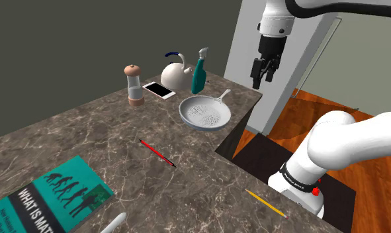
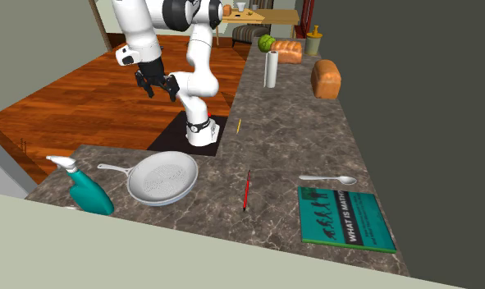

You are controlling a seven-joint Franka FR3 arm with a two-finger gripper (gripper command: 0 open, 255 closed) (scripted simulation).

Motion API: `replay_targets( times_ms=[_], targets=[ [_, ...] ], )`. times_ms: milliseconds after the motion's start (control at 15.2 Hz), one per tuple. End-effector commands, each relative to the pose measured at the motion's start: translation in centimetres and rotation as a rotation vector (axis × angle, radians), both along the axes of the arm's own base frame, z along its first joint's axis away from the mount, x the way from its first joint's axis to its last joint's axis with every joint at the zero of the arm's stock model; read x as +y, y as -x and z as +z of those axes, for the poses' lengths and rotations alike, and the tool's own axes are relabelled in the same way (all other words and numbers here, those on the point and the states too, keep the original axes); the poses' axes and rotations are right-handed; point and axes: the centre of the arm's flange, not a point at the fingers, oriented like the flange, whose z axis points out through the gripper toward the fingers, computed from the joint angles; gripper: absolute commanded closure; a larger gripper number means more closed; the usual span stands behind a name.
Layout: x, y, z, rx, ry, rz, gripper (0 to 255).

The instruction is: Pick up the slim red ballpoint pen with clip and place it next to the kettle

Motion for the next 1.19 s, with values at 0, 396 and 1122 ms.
replay_targets(
  times_ms=[0, 396, 1122],
  targets=[
    [0.0, 0.0, 0.0, 0.0, 0.0, 0.0, 0],
    [6.5, -1.4, -3.8, -0.022, -0.014, 0.035, 0],
    [18.8, -3.6, -10.5, -0.061, -0.04, 0.1, 0]
  ],
)
